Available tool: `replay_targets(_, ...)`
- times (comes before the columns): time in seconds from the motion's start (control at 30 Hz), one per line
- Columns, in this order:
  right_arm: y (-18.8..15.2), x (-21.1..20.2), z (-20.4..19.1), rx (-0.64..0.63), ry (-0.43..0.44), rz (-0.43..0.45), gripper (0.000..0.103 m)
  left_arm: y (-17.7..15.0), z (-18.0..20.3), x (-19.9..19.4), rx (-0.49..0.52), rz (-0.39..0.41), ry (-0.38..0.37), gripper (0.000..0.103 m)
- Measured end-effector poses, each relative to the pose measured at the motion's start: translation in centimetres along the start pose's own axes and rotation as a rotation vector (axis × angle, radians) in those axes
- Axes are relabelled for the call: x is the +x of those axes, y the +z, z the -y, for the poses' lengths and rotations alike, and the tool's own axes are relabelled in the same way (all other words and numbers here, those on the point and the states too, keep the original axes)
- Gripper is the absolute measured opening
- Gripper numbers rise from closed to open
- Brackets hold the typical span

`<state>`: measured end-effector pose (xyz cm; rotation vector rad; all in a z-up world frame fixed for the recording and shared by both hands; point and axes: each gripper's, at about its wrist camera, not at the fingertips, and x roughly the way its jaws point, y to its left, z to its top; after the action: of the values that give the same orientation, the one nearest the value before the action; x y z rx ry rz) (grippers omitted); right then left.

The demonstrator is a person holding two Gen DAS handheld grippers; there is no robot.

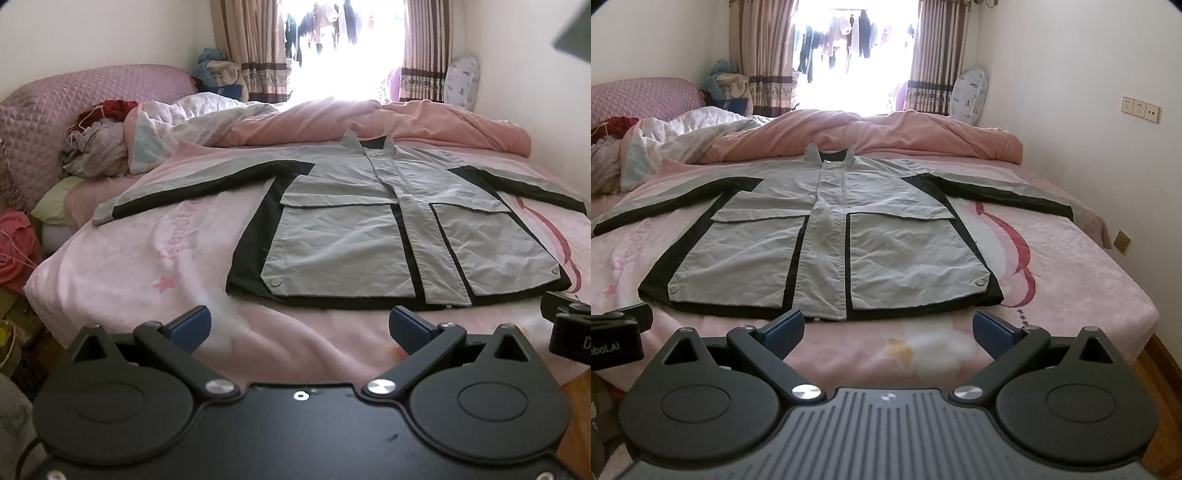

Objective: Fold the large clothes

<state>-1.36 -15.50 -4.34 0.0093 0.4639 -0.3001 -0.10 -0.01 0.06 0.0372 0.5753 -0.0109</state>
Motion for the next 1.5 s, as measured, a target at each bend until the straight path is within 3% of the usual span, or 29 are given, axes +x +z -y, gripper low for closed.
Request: replay_targets(1.5, -0.61, 0.35, -0.38, -0.009, 0.002, -0.01, 0.103, -0.16, 0.41, 0.02, 0.014, -0.006, -0.003, 0.103)
